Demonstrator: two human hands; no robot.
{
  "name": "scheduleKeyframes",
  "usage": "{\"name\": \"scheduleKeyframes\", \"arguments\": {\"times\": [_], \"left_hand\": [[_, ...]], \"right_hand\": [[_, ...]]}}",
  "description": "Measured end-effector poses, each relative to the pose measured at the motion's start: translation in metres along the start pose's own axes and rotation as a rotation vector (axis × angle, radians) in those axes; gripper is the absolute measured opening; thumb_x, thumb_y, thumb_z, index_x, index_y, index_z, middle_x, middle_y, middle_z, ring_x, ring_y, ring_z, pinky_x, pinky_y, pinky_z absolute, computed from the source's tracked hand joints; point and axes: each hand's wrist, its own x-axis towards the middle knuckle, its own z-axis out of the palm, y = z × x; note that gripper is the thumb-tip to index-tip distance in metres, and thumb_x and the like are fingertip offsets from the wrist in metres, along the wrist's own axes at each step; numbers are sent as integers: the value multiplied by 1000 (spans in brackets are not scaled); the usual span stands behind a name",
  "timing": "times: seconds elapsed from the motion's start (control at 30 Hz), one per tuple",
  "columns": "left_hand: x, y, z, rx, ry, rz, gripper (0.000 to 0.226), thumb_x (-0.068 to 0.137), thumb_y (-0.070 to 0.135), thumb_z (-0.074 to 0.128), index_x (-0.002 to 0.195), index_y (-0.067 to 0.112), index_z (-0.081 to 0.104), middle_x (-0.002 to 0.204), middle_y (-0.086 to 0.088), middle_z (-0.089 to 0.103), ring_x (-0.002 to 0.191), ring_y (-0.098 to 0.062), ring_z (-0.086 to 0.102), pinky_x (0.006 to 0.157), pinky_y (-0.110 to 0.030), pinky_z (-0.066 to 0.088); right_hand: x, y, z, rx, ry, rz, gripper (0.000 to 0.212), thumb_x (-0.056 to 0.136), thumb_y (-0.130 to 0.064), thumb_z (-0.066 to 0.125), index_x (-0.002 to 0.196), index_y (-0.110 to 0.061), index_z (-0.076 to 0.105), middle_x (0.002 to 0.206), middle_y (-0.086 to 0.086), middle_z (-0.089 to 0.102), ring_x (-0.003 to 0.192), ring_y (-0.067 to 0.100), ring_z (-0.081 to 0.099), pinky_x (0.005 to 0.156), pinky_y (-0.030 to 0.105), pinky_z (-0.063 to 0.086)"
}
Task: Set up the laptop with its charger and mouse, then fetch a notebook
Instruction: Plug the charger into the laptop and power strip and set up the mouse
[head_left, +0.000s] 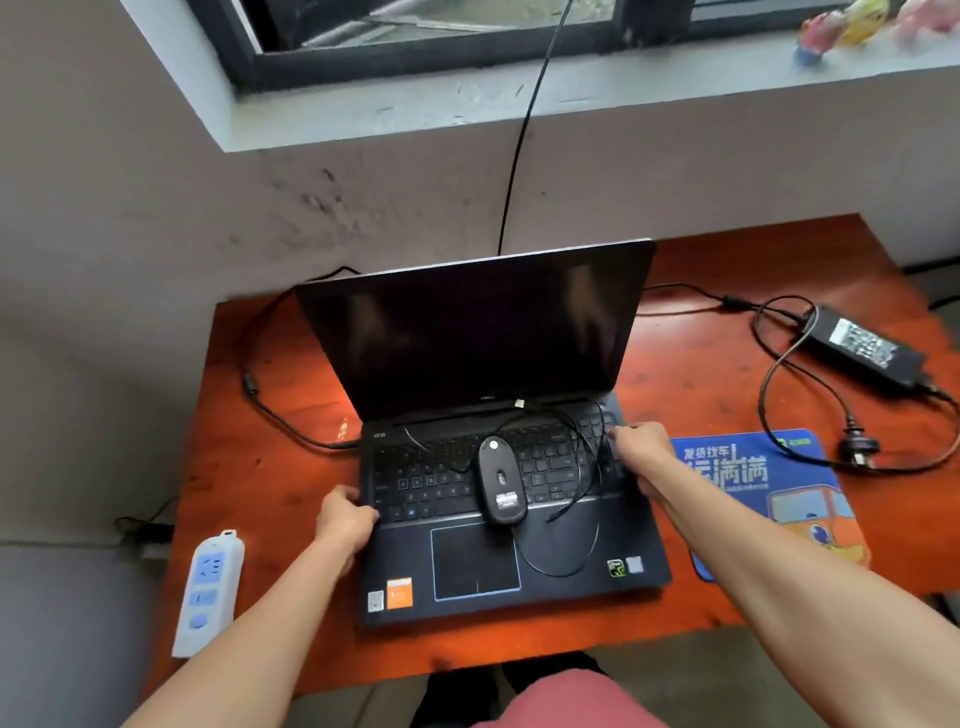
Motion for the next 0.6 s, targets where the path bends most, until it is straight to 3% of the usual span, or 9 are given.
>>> {"name": "scheduleKeyframes", "arguments": {"times": [0.3,0.37,0.47,0.53,0.6], "left_hand": [[-6,-6,-19,67,71,36,36,78,4,65,114,7,61,113,-20,65,107,-38,59,92,-40,47],[-19,8,-23,134,167,183,34,79,6,62,114,7,61,113,-21,62,108,-39,56,89,-41,44],[-51,42,-12,108,249,461,24,80,6,59,104,9,60,107,-14,58,102,-34,55,83,-40,44],[-78,66,5,66,218,632,19,81,7,60,99,12,59,99,-5,57,93,-27,56,75,-35,44],[-104,85,24,52,173,748,15,81,9,61,96,15,59,92,2,56,88,-20,55,72,-32,44]], "right_hand": [[-9,-4,8,-46,-87,-93,28,85,-29,67,104,-10,74,104,11,72,102,32,64,80,30,45],[-10,1,2,-22,-92,-121,25,86,-26,68,103,-9,75,98,11,72,97,30,65,80,29,44],[-12,15,-17,66,-70,-101,16,84,-18,68,92,-7,76,85,10,69,90,30,65,81,40,48],[-9,28,-40,81,25,-99,13,83,-17,67,88,-9,75,83,8,69,87,27,65,81,42,51],[-6,41,-67,66,131,-98,15,83,-18,65,89,-9,75,77,6,71,77,25,65,69,38,52]]}}
